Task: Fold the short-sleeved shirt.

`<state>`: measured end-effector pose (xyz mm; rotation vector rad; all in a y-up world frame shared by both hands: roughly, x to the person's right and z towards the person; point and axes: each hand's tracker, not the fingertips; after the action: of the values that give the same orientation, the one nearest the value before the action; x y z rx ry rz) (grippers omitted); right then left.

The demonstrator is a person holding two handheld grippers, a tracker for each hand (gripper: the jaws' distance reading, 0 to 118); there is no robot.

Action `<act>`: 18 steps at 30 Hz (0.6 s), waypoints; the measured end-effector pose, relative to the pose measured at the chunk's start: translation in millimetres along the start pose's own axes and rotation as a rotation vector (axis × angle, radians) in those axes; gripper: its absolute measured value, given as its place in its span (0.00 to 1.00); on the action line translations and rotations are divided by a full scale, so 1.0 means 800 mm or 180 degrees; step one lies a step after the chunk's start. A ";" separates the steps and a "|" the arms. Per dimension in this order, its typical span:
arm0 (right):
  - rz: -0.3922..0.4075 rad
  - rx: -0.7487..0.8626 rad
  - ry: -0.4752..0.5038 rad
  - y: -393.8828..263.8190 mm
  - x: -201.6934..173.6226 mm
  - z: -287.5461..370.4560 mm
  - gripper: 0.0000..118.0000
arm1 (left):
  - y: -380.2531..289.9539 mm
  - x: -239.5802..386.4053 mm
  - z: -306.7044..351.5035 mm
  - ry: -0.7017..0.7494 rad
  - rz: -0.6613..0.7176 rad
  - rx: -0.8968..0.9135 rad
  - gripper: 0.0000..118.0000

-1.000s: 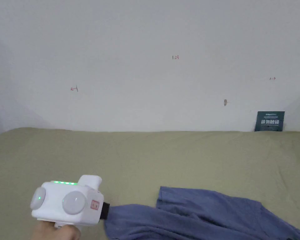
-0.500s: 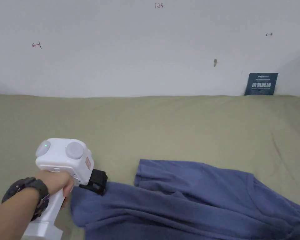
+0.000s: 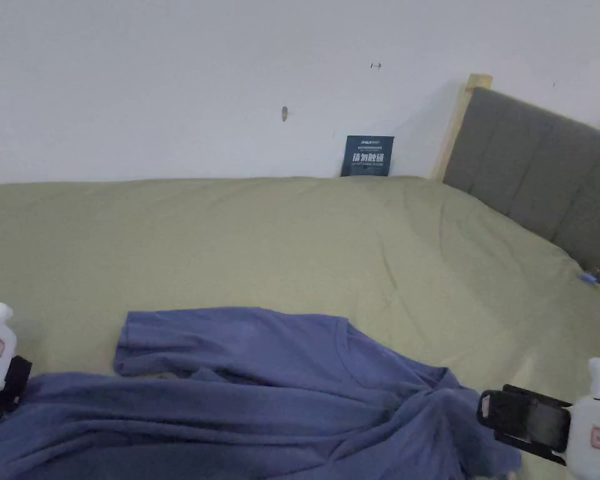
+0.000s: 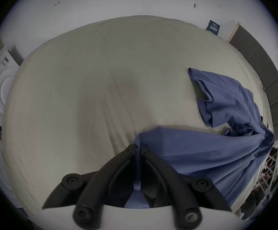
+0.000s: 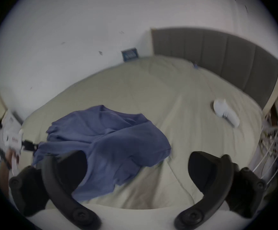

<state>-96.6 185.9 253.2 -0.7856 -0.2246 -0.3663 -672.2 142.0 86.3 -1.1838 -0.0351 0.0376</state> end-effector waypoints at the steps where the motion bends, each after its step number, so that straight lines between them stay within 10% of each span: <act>1: -0.0031 -0.0088 -0.0009 0.011 0.003 -0.019 0.97 | 0.000 -0.002 0.001 -0.0033 0.0035 -0.0005 0.04; 11: -0.1079 -0.1320 0.0062 0.053 -0.011 -0.146 0.93 | -0.001 -0.004 -0.009 -0.0064 0.0061 0.0052 0.04; 14: -0.0944 -0.1329 -0.0109 0.056 -0.019 -0.148 0.04 | -0.004 -0.006 -0.009 -0.0071 0.0067 0.0105 0.04; 18: -0.0426 -0.1069 -0.0143 0.058 -0.044 -0.125 0.04 | -0.007 -0.010 -0.007 -0.0123 0.0095 0.0150 0.04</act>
<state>-103.6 152.1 142.7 -1.1135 -0.2621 -0.5211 -679.8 133.9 89.5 -1.1364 -0.0503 0.0871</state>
